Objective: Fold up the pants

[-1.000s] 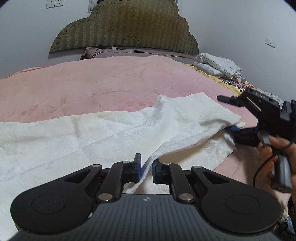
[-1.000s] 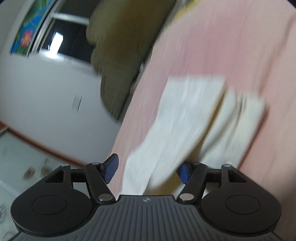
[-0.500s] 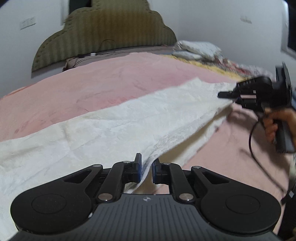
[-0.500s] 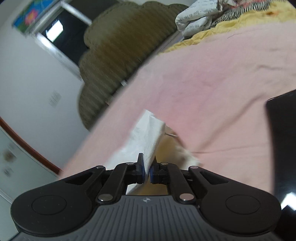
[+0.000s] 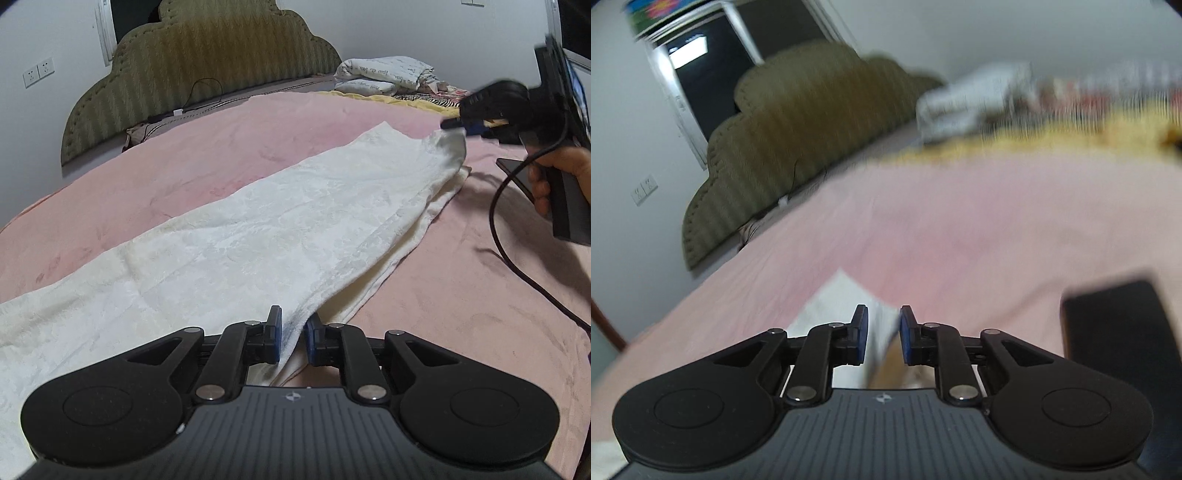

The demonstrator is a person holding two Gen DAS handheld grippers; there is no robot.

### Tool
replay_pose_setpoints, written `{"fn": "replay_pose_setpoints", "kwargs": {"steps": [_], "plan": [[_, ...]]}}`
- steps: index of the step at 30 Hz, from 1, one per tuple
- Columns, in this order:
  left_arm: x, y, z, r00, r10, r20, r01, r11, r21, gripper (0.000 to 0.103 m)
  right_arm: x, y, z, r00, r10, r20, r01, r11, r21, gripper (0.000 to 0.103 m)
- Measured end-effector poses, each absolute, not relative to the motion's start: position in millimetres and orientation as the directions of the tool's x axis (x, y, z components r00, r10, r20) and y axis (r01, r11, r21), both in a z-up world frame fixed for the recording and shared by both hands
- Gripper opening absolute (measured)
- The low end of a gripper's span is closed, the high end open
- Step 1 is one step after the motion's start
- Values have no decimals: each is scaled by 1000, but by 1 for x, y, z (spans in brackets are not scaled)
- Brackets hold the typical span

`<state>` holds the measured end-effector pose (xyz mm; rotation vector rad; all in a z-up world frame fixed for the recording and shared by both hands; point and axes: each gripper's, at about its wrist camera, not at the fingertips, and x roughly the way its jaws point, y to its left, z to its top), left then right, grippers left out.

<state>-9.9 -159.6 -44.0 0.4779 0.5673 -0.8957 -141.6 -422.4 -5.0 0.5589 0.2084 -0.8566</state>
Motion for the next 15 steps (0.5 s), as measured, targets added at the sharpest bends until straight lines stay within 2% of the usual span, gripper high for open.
{"fn": "replay_pose_setpoints", "kwargs": {"steps": [2,3,4,5,6,7,9,11,15], "plan": [[-11,-158,-43,497,-585,-641,829,539,151,25,-121,-401,10,658,-675,-333,752,604,263,23],[-11,-157,-42,492,-586,-644,831,535,149,25,-108,-390,17,683,-661,-311,727,657,201,33],[-11,-157,-41,493,-585,-644,831,536,149,27,-93,-381,22,736,-600,-313,662,734,152,41],[-12,-156,-40,493,-583,-646,830,538,147,27,-74,-374,26,807,-475,-352,543,830,125,62],[-12,-155,-39,485,-584,-651,832,536,140,27,-56,-369,26,853,-337,-398,419,898,137,67],[-12,-152,-37,476,-587,-655,835,536,127,28,-38,-363,23,871,-207,-446,308,936,168,66],[-12,-143,-31,447,-600,-663,843,530,88,31,-7,-348,17,858,-67,-509,178,969,174,66],[-11,-129,-25,421,-618,-664,848,528,46,38,18,-327,14,829,-47,-557,100,993,65,66],[2,-94,-13,414,-627,-660,822,569,-26,39,52,-297,7,803,-64,-593,-7,993,-116,66]]}}
